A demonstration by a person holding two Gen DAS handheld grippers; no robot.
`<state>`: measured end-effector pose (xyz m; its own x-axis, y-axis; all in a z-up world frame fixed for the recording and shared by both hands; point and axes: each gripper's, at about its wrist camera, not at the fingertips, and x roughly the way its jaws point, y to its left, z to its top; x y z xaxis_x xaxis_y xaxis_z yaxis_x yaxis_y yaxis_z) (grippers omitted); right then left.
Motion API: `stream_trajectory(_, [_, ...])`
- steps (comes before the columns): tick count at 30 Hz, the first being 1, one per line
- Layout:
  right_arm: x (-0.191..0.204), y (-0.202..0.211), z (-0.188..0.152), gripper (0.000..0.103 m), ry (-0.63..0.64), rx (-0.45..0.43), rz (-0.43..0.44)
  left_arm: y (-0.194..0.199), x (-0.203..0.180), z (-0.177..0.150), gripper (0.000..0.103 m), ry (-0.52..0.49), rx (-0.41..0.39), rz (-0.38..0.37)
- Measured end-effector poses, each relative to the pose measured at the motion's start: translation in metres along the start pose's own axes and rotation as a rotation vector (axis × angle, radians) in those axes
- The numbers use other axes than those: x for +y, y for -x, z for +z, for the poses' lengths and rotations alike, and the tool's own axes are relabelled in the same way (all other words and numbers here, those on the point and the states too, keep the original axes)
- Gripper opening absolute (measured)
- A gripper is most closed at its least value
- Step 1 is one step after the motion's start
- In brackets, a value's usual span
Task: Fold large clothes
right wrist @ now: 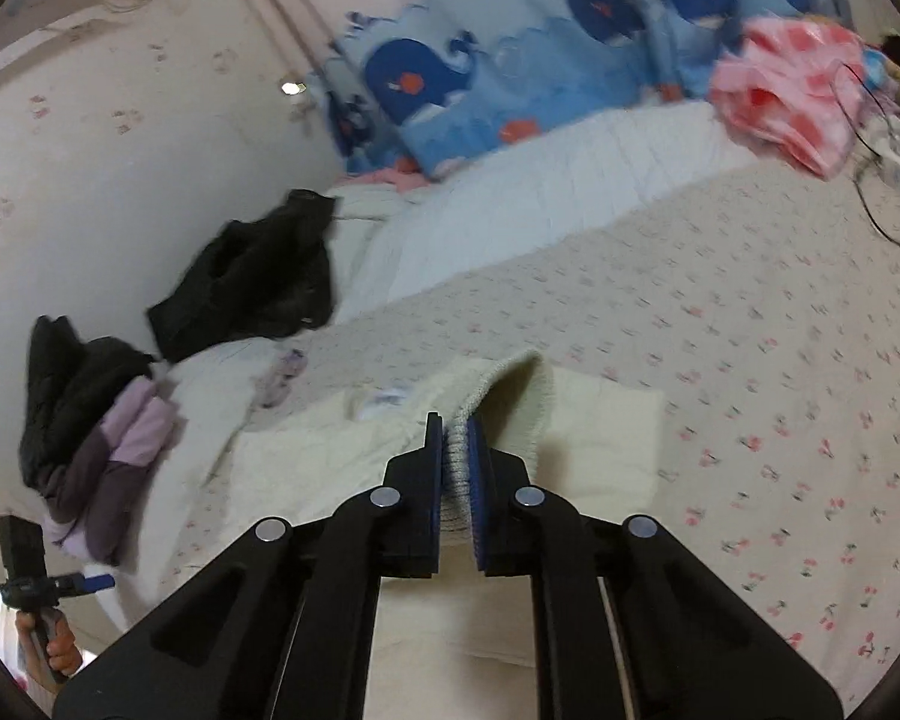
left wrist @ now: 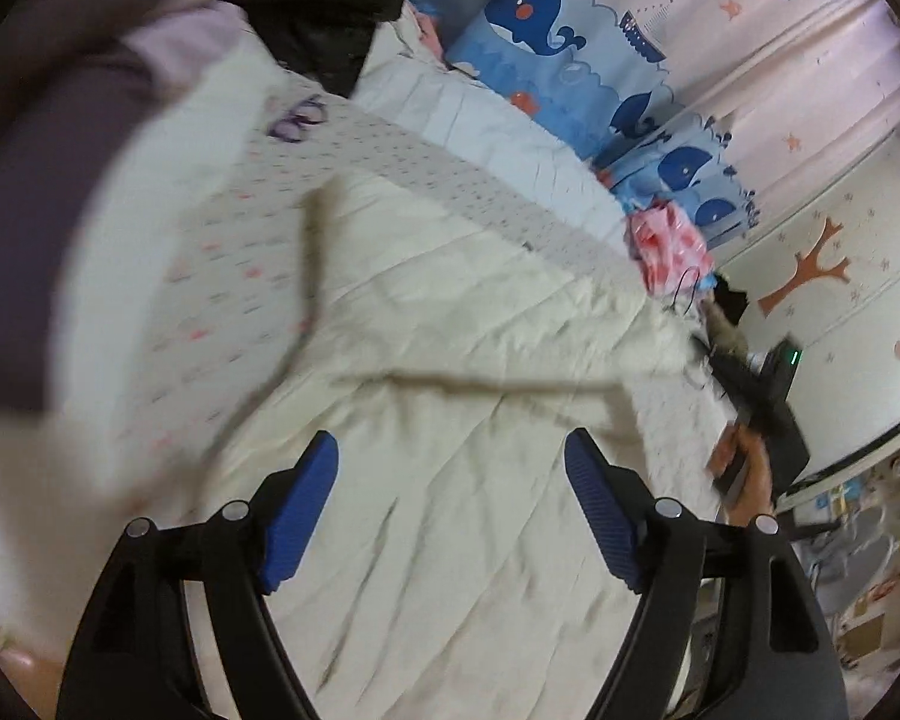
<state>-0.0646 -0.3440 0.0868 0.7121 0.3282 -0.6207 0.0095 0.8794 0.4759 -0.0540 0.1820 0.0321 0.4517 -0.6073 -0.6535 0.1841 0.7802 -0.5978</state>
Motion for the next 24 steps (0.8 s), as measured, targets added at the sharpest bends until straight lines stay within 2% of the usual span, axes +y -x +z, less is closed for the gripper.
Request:
stream_trajectory(1, [-0.012,-0.008,-0.007,0.008,-0.014,0.023,-0.023,-0.010,-0.004,0.005,0.075,0.005,-0.006,-0.019])
stream_trajectory(3, [-0.035,-0.040,-0.025,0.008,-0.024,0.130,-0.091,-0.043,-0.011,0.022,0.078,0.040,-0.033,-0.065])
stream_trajectory(5, [-0.057,-0.063,-0.046,0.010,-0.054,0.228,-0.117,-0.070,-0.012,0.035,0.081,0.060,-0.056,-0.045])
stream_trajectory(6, [-0.062,-0.062,-0.049,0.012,-0.074,0.218,-0.116,-0.090,-0.010,0.041,0.081,0.063,-0.046,-0.011])
stream_trajectory(8, [-0.068,-0.042,-0.043,0.028,-0.116,0.146,-0.148,-0.124,-0.002,0.048,0.081,0.072,0.021,0.038])
stream_trajectory(9, [-0.066,-0.032,-0.039,0.029,-0.120,0.107,-0.157,-0.137,0.001,0.050,0.081,0.079,0.054,0.063])
stream_trajectory(10, [-0.061,-0.021,-0.033,0.031,-0.109,0.056,-0.150,-0.140,0.002,0.051,0.081,0.077,0.051,0.065])
stream_trajectory(12, [-0.036,-0.003,-0.016,0.045,-0.021,-0.043,-0.085,-0.140,-0.002,0.052,0.081,0.041,0.008,0.053])
stream_trajectory(14, [-0.004,-0.003,-0.005,0.063,0.081,-0.080,0.024,-0.148,-0.003,0.053,0.085,0.003,-0.010,0.097])
stream_trajectory(15, [0.008,-0.016,-0.003,0.066,0.113,-0.049,0.070,-0.156,0.000,0.052,0.087,0.003,0.003,0.110])
stream_trajectory(16, [0.014,-0.040,-0.005,0.069,0.120,0.024,0.058,-0.170,0.003,0.049,0.088,0.000,0.036,0.132])
stream_trajectory(17, [0.012,-0.066,-0.009,0.070,0.111,0.115,0.030,-0.181,0.005,0.046,0.088,-0.022,0.062,0.168])
stream_trajectory(18, [0.004,-0.103,-0.019,0.070,0.097,0.248,-0.016,-0.189,0.001,0.041,0.088,-0.079,0.074,0.216])
stream_trajectory(19, [-0.006,-0.130,-0.030,0.070,0.096,0.324,-0.053,-0.187,-0.003,0.040,0.088,-0.111,0.074,0.230])
stream_trajectory(20, [-0.009,-0.136,-0.036,0.070,0.120,0.311,-0.064,-0.183,-0.008,0.038,0.088,-0.131,0.078,0.231])
stream_trajectory(22, [-0.004,-0.117,-0.029,0.070,0.080,0.289,-0.054,-0.157,-0.013,0.035,0.088,-0.104,0.101,0.181])
stream_trajectory(23, [-0.003,-0.095,-0.026,0.070,0.040,0.266,0.017,-0.133,-0.010,0.031,0.088,-0.076,0.091,0.132])
stream_trajectory(24, [-0.001,-0.072,-0.027,0.072,0.040,0.259,0.076,-0.118,-0.006,0.028,0.088,-0.068,0.083,0.119])
